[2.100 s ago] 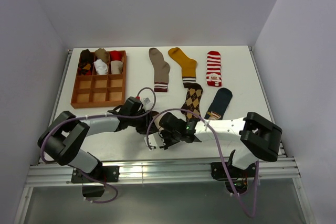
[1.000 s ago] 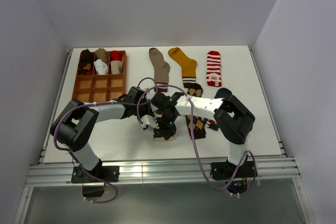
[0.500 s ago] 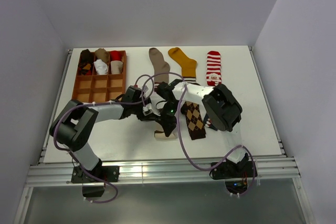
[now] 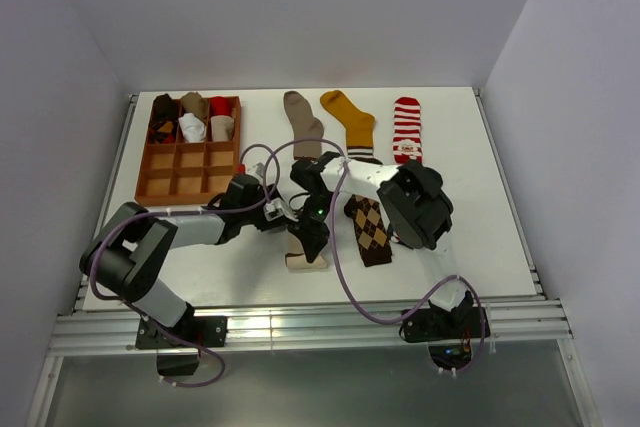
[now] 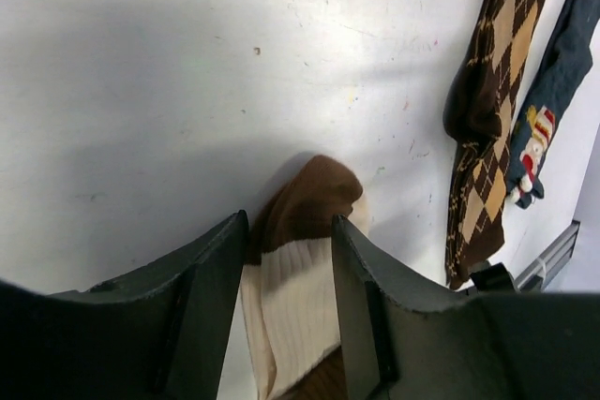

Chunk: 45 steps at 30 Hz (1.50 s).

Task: Roll the socks
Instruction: Roll the sock at the center of the board.

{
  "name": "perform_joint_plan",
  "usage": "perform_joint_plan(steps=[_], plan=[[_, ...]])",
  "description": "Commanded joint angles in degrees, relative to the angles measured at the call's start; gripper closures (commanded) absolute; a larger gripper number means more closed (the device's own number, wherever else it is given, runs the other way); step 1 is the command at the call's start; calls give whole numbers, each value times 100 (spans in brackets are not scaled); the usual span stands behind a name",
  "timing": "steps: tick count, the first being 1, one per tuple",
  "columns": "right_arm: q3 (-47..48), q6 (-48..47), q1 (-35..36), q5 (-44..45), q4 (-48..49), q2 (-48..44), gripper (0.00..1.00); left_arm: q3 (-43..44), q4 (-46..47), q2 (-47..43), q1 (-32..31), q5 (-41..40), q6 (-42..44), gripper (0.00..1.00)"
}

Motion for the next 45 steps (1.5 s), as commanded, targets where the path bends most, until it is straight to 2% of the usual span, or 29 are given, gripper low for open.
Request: perform_joint_plan(steps=[1,5,10,12,16,17,18,22,30,31,32,34,35,37,40,45], plan=[[-230,1756,-523,1715,265,626,91,-561,-758,-243,-174,44,224,47],[-476,1984,-523,2005,661,433,93,-631,-442,-173,-156,193,83,46],[-582,2125,-514,2155,819,345,93,-508,-336,-23,-77,395,109,53],[-634,2151,-523,2155,863,318,93,-508,-275,-23,-24,500,127,59],[-775,2265,-523,2234,1013,195,94,-570,-116,-58,160,747,188,82],[-810,2292,-514,2252,1065,178,94,-518,-142,-58,213,808,214,97],[-836,2309,-523,2260,1074,160,94,-500,-134,-41,222,834,267,100],[-872,2388,-523,2296,1118,160,94,-411,-108,-137,248,887,285,100],[-775,2406,-532,2322,1030,257,94,-807,429,-796,617,1160,170,99],[-775,2389,-523,2322,1039,248,94,-807,403,-849,618,1108,197,96],[-801,2371,-532,2313,1048,222,94,-798,376,-902,626,1038,215,86],[-810,2371,-523,2287,1048,204,94,-781,411,-1086,626,1002,259,78],[-836,2380,-523,2278,1048,204,94,-772,394,-1148,626,984,276,68],[-898,2380,-523,2278,1083,169,94,-728,280,-1376,626,810,346,61],[-925,2415,-523,2278,1109,142,94,-605,-168,-1649,626,607,496,59],[-776,2397,-506,2155,969,204,94,-833,-231,-2079,600,624,505,72]])
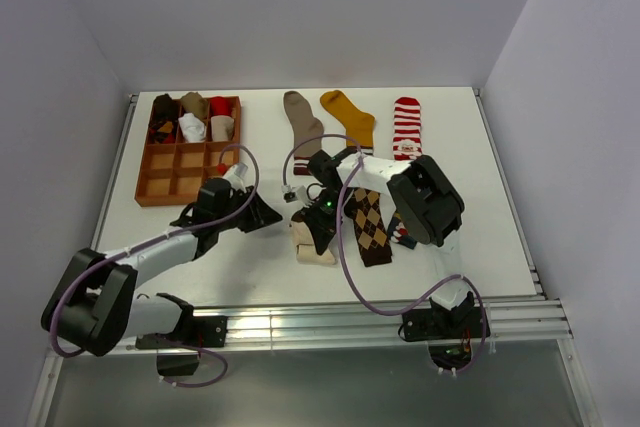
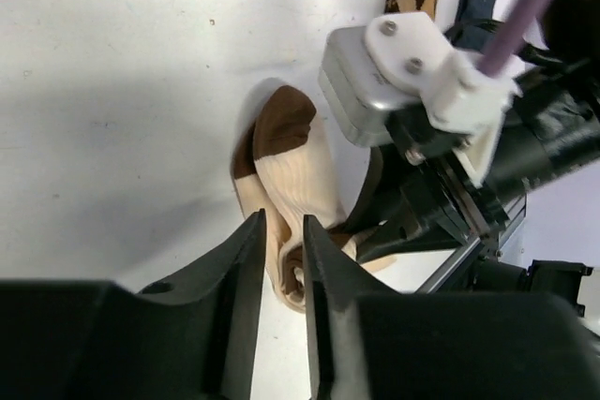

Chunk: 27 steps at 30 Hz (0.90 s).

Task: Roll the socks
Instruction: Roll the sock at the center of the board.

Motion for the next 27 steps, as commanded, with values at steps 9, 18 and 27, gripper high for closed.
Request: perform_joint_plan(steps=[9,18,27], plan=[[814,-245,114,1438,-413,1103,93,-875,494,-1375,-900,-824,242,83],[1280,-508,114,1174,-949,1507,92,65,81,-260,-2659,-2101,972,60],[1623,-781,122,998,-1310,1728,91,733,-401,426,-3292,-3664,1578,49]])
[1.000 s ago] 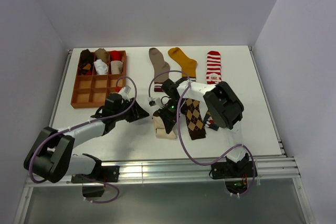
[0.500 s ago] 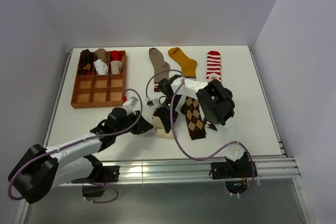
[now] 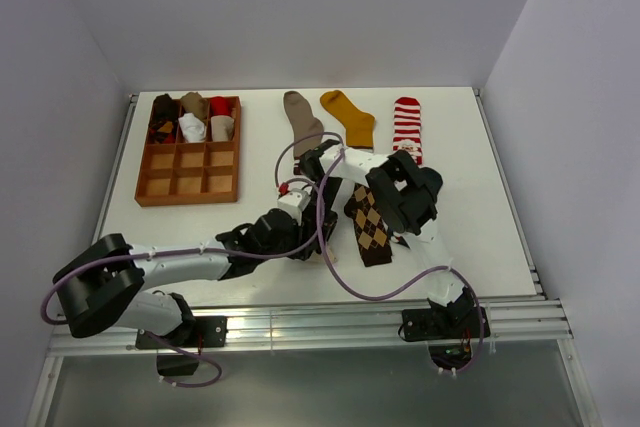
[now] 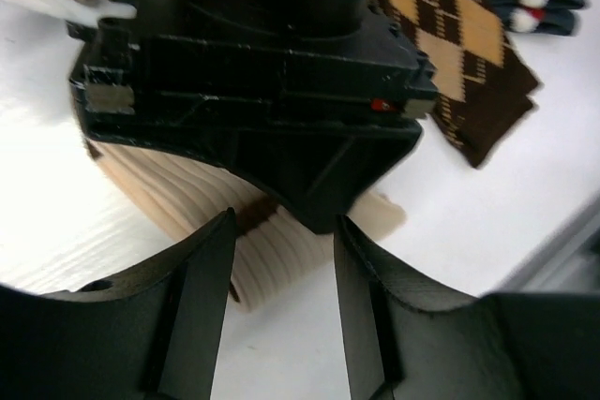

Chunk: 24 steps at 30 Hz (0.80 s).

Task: Roll the socks
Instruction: Roll the sock at the center of the board.

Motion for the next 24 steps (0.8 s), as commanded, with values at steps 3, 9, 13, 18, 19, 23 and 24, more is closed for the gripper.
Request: perform_joint_plan(steps=[3,9,13,18,19,23,24], plan=[[-97,-495,35,1051,552,438,90,384,-370,118,-419,-1382,526,48],[-18,-574,35,1007,456,473,89,419,-353,294,-639,-1321,825,47],[131,-662,35,892,253,535,89,411,-283,373,-692,-1110,939,46],[211,-697,35,901,201,588,89,454,-309,531,-692,-864,1053,45],[228,-697,44,884,183,596,89,472,-353,558,-683,-890,1045,46],[237,-697,44,875,192,588,87,358,-353,628,-683,-802,905,48],[228,-688,35,875,209,579,85,262,-292,637,-666,-758,860,50]])
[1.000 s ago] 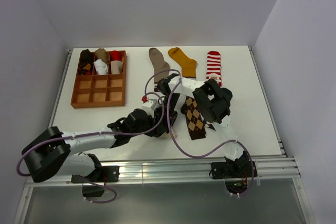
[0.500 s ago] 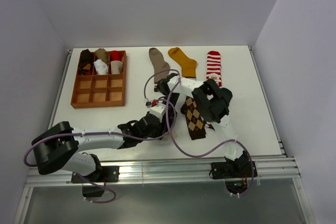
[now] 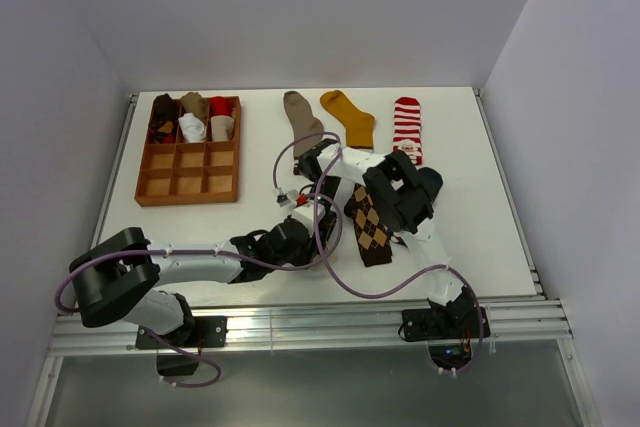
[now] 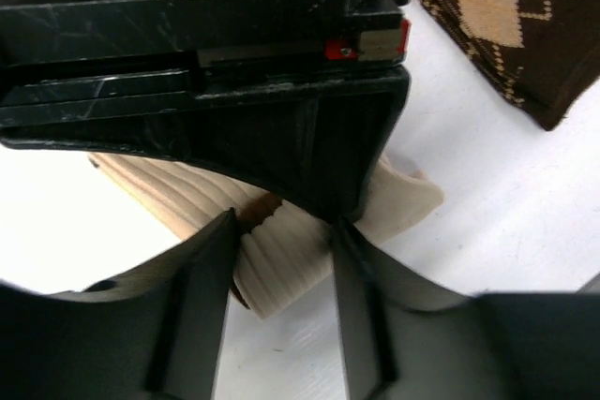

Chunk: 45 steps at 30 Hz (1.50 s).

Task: Roll the socks
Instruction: Roll the sock at the center of the board.

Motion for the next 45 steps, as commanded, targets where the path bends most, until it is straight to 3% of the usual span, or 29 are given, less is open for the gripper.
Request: perform_joint_plan(steps=[1,5,15,30,36,45], plan=[[-67,-332,26,919,557,354,84,-90,51,62,18,293,-95,53],[-181,-288,35,857,662,284,80,-240,87,54,71,381,-551,67],[-620,36,-61,532,1119,-226,53,-925,588,80,71,575,-1826,100],[-1647,705,-1124,462,2621,-1931,48,-1752,1686,221,229,1154,-2820,100],[-2349,363,-1433,523,3227,-2827,47,-1884,1854,343,510,1559,-2987,99],[-3852,-736,-1380,400,4036,-4504,42,-1981,2214,563,1335,2806,-3321,100]])
